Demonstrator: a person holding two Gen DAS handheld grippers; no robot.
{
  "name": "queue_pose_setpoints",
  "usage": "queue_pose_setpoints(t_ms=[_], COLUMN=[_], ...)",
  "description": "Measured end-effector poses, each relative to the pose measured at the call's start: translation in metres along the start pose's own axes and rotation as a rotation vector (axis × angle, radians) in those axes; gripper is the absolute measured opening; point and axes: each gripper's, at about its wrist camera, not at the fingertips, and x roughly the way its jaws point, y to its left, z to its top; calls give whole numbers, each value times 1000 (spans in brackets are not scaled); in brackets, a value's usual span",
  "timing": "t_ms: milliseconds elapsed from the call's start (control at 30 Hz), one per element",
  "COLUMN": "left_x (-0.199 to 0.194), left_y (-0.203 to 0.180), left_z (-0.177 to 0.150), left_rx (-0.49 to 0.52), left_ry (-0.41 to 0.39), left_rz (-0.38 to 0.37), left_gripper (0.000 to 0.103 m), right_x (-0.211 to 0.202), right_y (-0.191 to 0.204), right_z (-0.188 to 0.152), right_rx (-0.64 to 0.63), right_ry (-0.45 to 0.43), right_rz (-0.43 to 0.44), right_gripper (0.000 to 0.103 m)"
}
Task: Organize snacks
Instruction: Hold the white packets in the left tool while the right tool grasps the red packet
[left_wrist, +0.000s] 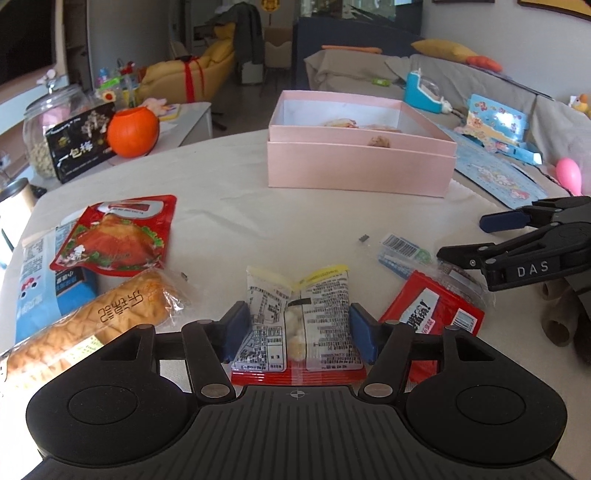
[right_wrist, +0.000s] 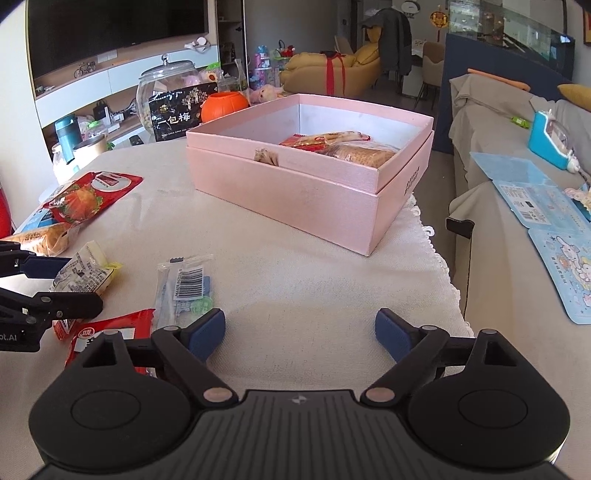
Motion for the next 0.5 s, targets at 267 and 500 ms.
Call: queue_pose_setpoints(t_ms=[267, 500], left_x=[-11, -15], left_y=[21, 29], left_z=[-15, -20], left_rx=[-102, -163], left_ry=[-80, -102], left_rz=[-70, -76], left_gripper=[61, 59], right_x=[4, -2], right_y=[12, 54], right_z=[23, 23], right_rx=[29, -41], right_ry=[117, 104], right_rz=[54, 76], right_gripper=[86, 74])
